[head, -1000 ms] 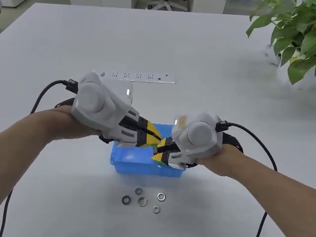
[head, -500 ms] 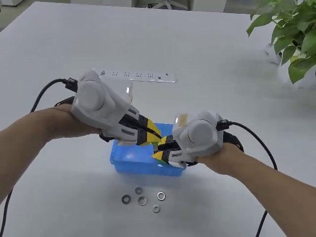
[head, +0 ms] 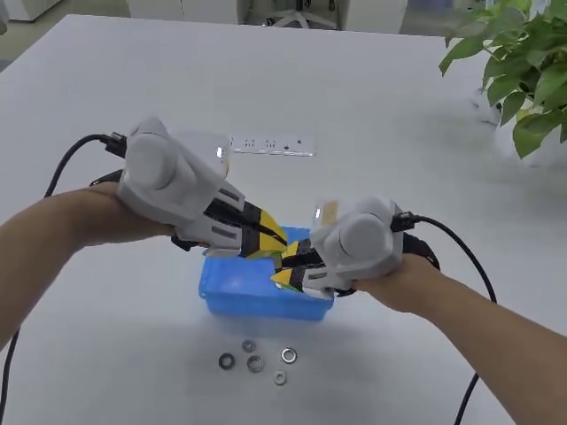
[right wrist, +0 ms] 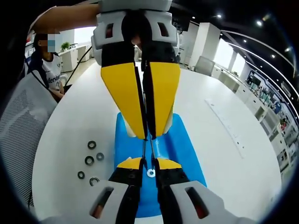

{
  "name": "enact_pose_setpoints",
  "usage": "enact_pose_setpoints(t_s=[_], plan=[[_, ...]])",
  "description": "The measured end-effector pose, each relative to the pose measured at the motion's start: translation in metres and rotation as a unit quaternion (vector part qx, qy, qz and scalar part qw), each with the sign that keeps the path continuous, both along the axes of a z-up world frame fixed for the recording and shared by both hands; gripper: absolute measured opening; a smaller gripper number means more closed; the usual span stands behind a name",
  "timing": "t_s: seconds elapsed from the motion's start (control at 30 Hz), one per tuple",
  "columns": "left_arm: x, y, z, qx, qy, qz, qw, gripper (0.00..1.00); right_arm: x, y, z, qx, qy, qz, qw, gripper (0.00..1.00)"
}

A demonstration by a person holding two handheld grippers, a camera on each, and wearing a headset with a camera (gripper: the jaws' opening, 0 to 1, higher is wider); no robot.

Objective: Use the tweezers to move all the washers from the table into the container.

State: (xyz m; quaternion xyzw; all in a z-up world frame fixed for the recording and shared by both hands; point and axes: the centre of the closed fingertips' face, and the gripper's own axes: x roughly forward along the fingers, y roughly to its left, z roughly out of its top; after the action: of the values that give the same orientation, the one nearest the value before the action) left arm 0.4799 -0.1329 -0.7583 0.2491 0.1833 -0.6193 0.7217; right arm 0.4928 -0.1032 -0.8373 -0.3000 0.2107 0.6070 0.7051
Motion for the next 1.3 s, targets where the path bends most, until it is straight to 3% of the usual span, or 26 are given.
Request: enact_pose_setpoints(t_s=[0.33, 0.83, 1.13, 1.3], plan=[[-0.008, 0.001, 0.018, 0.000, -0.008, -0.005, 1.0000, 0.06, -0.006, 0.002, 0.019, 0.009, -0.019, 0.002, 0.9998, 0.12], [-0.030, 0.004, 0.038, 0.010, -0.025, -0.015, 0.9995, 0.06, -0.025, 0.006, 0.041, 0.020, -0.044, 0.006, 0.9988, 0.13], [-0.044, 0.003, 0.038, 0.019, -0.025, -0.025, 0.9992, 0.06, -0.041, 0.005, 0.040, 0.025, -0.041, 0.006, 0.9988, 0.13], [-0.053, 0.000, 0.031, 0.019, -0.018, -0.029, 0.9992, 0.06, -0.051, 0.002, 0.035, 0.021, -0.035, 0.008, 0.9991, 0.13]])
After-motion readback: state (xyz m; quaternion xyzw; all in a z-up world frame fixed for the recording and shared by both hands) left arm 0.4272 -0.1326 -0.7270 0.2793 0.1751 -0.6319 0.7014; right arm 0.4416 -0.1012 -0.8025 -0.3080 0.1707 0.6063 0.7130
